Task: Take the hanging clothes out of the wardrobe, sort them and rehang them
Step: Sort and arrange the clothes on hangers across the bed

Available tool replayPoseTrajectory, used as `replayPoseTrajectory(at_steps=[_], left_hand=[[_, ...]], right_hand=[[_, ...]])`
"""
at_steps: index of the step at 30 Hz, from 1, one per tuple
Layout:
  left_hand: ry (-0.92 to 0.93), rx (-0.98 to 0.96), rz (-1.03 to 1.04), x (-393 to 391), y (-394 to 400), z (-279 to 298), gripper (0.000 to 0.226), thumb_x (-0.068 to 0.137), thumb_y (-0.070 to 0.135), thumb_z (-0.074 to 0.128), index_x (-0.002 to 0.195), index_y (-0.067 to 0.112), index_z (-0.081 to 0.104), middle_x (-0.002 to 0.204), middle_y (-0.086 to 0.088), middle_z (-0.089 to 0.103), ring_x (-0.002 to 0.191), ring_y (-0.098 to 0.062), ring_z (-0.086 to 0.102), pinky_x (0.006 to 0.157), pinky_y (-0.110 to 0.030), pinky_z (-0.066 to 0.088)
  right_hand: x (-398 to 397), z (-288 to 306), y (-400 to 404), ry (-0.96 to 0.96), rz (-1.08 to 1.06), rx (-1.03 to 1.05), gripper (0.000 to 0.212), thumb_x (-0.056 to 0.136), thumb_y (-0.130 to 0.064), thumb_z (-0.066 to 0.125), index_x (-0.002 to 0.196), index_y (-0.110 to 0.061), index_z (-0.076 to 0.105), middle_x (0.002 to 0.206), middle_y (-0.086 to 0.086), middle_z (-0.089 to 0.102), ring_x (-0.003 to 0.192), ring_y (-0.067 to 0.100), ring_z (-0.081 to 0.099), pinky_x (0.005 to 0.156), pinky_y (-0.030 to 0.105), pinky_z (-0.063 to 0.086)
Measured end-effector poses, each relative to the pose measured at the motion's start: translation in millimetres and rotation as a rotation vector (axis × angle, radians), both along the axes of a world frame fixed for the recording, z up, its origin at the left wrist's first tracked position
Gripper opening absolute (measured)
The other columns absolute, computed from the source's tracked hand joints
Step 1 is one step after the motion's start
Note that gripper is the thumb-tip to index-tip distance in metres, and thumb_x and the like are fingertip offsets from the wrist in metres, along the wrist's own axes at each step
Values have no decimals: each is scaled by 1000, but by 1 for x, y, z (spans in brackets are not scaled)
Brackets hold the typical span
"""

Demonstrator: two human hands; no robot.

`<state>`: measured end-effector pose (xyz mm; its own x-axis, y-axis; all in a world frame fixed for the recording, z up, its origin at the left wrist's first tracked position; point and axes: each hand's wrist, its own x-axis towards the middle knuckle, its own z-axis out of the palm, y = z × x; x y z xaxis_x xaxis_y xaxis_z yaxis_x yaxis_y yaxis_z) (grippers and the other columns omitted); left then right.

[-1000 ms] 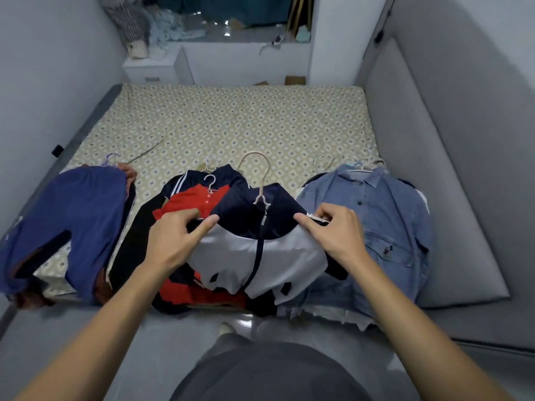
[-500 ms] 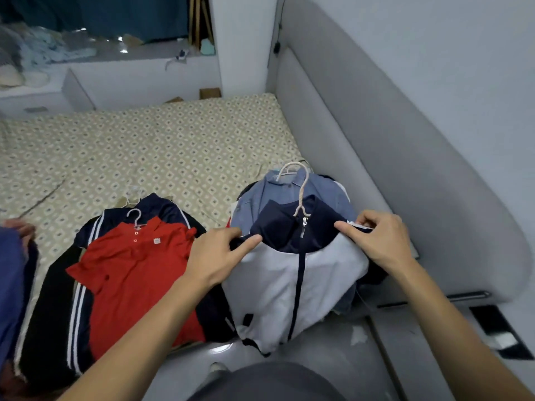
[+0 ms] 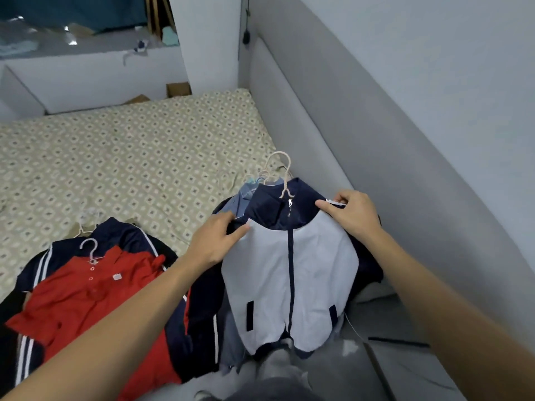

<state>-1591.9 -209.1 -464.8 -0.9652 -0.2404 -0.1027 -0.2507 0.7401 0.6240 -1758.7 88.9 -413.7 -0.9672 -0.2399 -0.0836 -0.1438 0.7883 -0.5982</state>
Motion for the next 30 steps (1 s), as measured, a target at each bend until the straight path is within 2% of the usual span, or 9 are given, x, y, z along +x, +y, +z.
replayPoseTrajectory(at_steps=[4,7,10,13,18,21,25,30], left_hand=[[-137,17,43,-65,-13,-39,35,92,63,49,88,28,46,95,5,52,93,-20,49,76,-38,38],[-228,-4,132,-116,-18,-74,29,97,50,55,96,22,48,103,-1,52,104,-27,49,87,-44,42],[-275,-48,201,-152,-30,-107,31,98,36,59,119,13,55,117,-8,52,117,-32,45,97,-45,42],[-323,-111,245,-161,-43,-122,48,99,33,57,142,15,48,134,-12,47,127,-34,38,104,-45,38],[-354,-178,251,-122,-62,-115,54,102,41,54,149,16,44,141,-11,49,130,-34,43,102,-47,42],[-374,-204,259,-82,-74,-101,66,97,55,43,151,17,44,141,-8,51,131,-33,45,102,-47,42],[-401,-228,343,-17,-96,-84,81,87,67,29,150,20,46,137,-4,53,129,-30,46,100,-46,44],[-382,-207,515,74,-133,-74,77,87,70,31,145,23,51,131,-2,55,122,-30,48,97,-47,46]], right_hand=[[-79,-51,-27,-60,62,52,49,82,-68,73,69,-23,56,70,-5,64,75,25,63,68,39,48],[-135,-90,-50,-117,132,154,42,89,-66,68,79,-25,62,84,-2,69,87,30,64,84,41,47],[-178,-127,-68,-135,191,268,39,97,-57,59,107,-20,69,114,6,68,113,34,60,95,44,43],[-196,-153,-78,-135,226,326,48,101,-52,55,134,-17,60,136,11,59,130,35,50,105,48,41],[-164,-170,-107,-131,405,254,51,99,-45,61,140,-16,54,138,10,59,131,35,49,102,49,43],[-129,-169,-143,-126,539,234,54,99,-48,59,144,-18,51,134,8,59,128,33,50,100,48,45],[-68,-162,-203,-139,697,176,58,101,-52,55,149,-22,46,141,4,55,134,29,46,107,47,42],[8,-154,-276,-150,884,146,59,102,-52,54,152,-24,43,148,1,51,140,26,41,111,47,39]])
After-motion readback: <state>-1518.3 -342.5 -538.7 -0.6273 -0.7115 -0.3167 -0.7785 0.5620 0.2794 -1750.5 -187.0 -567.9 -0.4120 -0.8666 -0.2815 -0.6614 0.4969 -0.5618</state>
